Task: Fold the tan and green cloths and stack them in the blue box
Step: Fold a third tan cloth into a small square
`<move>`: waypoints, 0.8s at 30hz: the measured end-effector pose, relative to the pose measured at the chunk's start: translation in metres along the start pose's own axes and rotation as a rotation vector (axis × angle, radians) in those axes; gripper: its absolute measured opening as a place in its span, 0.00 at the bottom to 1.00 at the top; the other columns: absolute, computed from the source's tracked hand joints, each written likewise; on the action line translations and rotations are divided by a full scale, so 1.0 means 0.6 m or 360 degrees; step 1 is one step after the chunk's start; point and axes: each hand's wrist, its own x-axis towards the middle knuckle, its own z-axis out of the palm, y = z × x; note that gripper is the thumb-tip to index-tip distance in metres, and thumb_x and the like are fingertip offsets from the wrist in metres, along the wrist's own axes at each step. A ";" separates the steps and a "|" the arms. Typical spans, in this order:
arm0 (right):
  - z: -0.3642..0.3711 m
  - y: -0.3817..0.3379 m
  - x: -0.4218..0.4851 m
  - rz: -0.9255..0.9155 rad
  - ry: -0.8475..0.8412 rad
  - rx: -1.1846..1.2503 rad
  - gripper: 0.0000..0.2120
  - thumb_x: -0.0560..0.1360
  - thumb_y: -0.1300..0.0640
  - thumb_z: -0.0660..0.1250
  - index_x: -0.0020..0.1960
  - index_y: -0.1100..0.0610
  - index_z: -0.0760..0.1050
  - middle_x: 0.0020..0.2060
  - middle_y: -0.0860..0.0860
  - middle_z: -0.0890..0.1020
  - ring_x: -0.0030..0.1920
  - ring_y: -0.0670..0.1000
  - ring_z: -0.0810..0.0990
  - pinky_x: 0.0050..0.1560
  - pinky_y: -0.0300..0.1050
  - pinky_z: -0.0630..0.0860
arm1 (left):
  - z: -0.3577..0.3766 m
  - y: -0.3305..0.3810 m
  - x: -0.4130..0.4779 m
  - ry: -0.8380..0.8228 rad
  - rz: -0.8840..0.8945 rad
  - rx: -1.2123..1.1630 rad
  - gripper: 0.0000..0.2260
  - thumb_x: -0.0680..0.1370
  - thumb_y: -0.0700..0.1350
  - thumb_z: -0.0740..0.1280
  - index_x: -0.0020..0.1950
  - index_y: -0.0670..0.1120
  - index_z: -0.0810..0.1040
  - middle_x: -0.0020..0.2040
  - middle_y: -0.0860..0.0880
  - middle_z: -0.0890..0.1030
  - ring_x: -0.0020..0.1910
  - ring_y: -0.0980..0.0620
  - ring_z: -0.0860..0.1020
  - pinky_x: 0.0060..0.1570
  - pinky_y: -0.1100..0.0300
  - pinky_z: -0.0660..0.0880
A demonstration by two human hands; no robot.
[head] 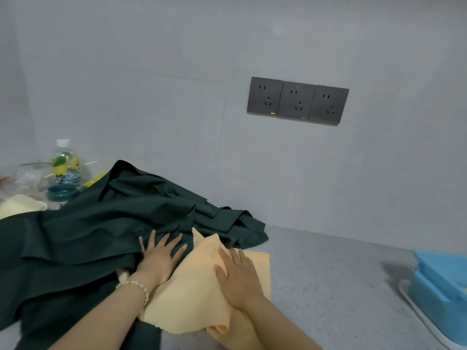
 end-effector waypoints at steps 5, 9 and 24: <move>-0.011 0.037 -0.054 0.0012 0.0053 0.0046 0.28 0.80 0.38 0.41 0.76 0.43 0.36 0.76 0.46 0.37 0.76 0.50 0.39 0.75 0.46 0.38 | -0.015 0.036 -0.051 0.0308 0.0228 -0.0014 0.22 0.83 0.57 0.44 0.77 0.60 0.52 0.77 0.56 0.57 0.78 0.49 0.44 0.73 0.44 0.37; -0.031 0.087 -0.124 0.0090 0.0035 0.0008 0.29 0.79 0.37 0.41 0.76 0.43 0.36 0.77 0.47 0.39 0.77 0.50 0.38 0.75 0.46 0.38 | -0.032 0.097 -0.096 0.0310 0.0398 -0.0249 0.23 0.82 0.58 0.43 0.77 0.58 0.53 0.78 0.56 0.55 0.77 0.52 0.44 0.74 0.47 0.38; -0.102 0.149 -0.357 -0.0174 0.0072 0.0097 0.39 0.71 0.26 0.48 0.77 0.42 0.48 0.76 0.42 0.43 0.75 0.42 0.36 0.74 0.44 0.34 | 0.006 0.211 -0.264 -0.0110 0.0604 -0.0303 0.26 0.82 0.61 0.41 0.78 0.55 0.50 0.79 0.54 0.48 0.77 0.53 0.44 0.75 0.51 0.38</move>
